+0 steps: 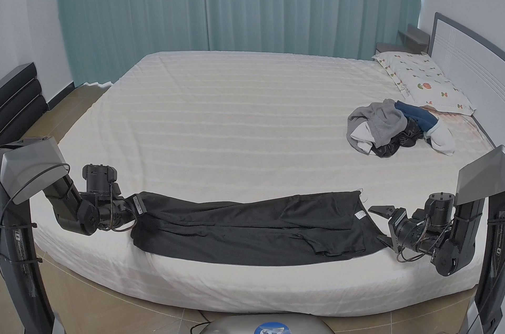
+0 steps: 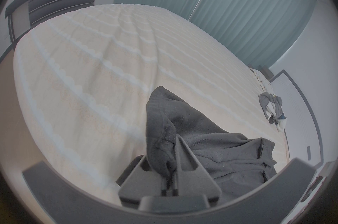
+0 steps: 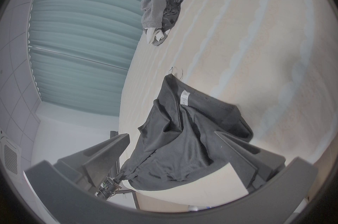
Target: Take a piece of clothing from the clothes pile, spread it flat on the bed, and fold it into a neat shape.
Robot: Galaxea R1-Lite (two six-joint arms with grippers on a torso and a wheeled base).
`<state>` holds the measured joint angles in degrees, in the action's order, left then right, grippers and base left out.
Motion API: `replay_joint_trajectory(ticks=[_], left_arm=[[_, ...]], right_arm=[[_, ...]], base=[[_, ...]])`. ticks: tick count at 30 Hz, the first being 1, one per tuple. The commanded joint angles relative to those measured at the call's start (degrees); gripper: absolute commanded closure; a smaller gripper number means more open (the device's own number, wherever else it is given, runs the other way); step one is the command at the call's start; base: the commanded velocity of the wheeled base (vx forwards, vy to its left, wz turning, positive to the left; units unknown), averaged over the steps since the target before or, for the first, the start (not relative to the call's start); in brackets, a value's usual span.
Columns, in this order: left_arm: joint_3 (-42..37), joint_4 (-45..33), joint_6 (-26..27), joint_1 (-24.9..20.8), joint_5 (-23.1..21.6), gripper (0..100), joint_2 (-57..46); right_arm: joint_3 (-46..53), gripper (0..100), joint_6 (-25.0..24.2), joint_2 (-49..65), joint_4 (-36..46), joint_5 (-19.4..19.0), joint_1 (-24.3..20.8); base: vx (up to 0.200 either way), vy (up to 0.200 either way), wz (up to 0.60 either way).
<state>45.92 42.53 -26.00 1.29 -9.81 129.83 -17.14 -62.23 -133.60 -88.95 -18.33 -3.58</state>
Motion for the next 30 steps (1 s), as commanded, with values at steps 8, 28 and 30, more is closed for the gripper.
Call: replay_joint_trajectory(ticks=[8, 28, 30], left_arm=[[3.8, -0.3, -6.8, -3.4, 2.0, 100, 0.3], [3.1, -0.3, -4.4, -2.2, 5.8, 100, 1.7], [2.9, -0.3, -4.2, -2.1, 5.9, 100, 1.7]], right_arm=[[0.0, 0, 0.0, -0.1, -0.5, 0.0, 0.0], [0.1, 0, 0.1, -0.2, -0.5, 0.0, -0.1], [0.1, 0, 0.1, -0.2, -0.5, 0.0, 0.0]], base=[[0.000, -0.025, 0.00], [0.000, -0.110, 0.00], [0.000, 0.000, 0.00]])
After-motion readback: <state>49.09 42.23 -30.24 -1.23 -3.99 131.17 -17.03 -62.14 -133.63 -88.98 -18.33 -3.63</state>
